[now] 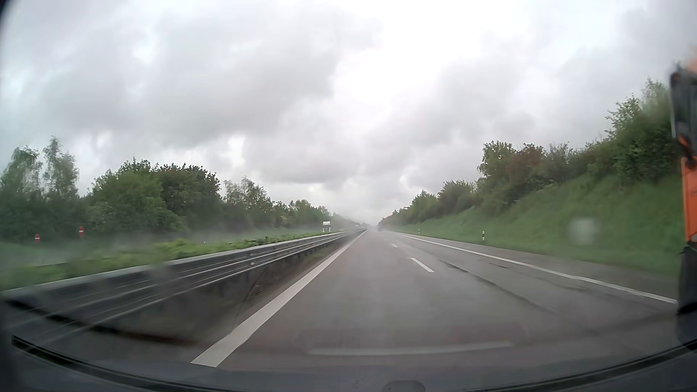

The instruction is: Follow the waypoints while adhering to traffic rules and regulations

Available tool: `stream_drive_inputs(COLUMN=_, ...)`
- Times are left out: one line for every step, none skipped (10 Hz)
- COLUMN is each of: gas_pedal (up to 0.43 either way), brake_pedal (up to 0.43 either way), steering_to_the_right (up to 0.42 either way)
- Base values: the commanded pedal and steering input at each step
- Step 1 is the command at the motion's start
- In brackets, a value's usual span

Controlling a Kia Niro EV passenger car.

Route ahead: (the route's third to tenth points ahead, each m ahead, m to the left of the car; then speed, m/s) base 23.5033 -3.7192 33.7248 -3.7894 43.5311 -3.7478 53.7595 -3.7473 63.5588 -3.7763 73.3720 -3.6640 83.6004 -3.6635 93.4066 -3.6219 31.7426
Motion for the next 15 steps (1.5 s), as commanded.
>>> stream_drive_inputs(gas_pedal=0.268, brake_pedal=0.0, steering_to_the_right=-0.001)
stream_drive_inputs(gas_pedal=0.268, brake_pedal=0.0, steering_to_the_right=-0.001)
stream_drive_inputs(gas_pedal=0.268, brake_pedal=0.0, steering_to_the_right=-0.001)
stream_drive_inputs(gas_pedal=0.268, brake_pedal=0.0, steering_to_the_right=-0.001)
stream_drive_inputs(gas_pedal=0.268, brake_pedal=0.0, steering_to_the_right=-0.001)
stream_drive_inputs(gas_pedal=0.268, brake_pedal=0.0, steering_to_the_right=-0.001)
stream_drive_inputs(gas_pedal=0.268, brake_pedal=0.0, steering_to_the_right=-0.001)
stream_drive_inputs(gas_pedal=0.268, brake_pedal=0.0, steering_to_the_right=-0.001)
stream_drive_inputs(gas_pedal=0.268, brake_pedal=0.0, steering_to_the_right=-0.001)
stream_drive_inputs(gas_pedal=0.268, brake_pedal=0.0, steering_to_the_right=-0.001)
stream_drive_inputs(gas_pedal=0.268, brake_pedal=0.0, steering_to_the_right=-0.001)
stream_drive_inputs(gas_pedal=0.268, brake_pedal=0.0, steering_to_the_right=-0.001)
stream_drive_inputs(gas_pedal=0.268, brake_pedal=0.0, steering_to_the_right=-0.001)
stream_drive_inputs(gas_pedal=0.268, brake_pedal=0.0, steering_to_the_right=-0.001)
stream_drive_inputs(gas_pedal=0.268, brake_pedal=0.0, steering_to_the_right=-0.001)
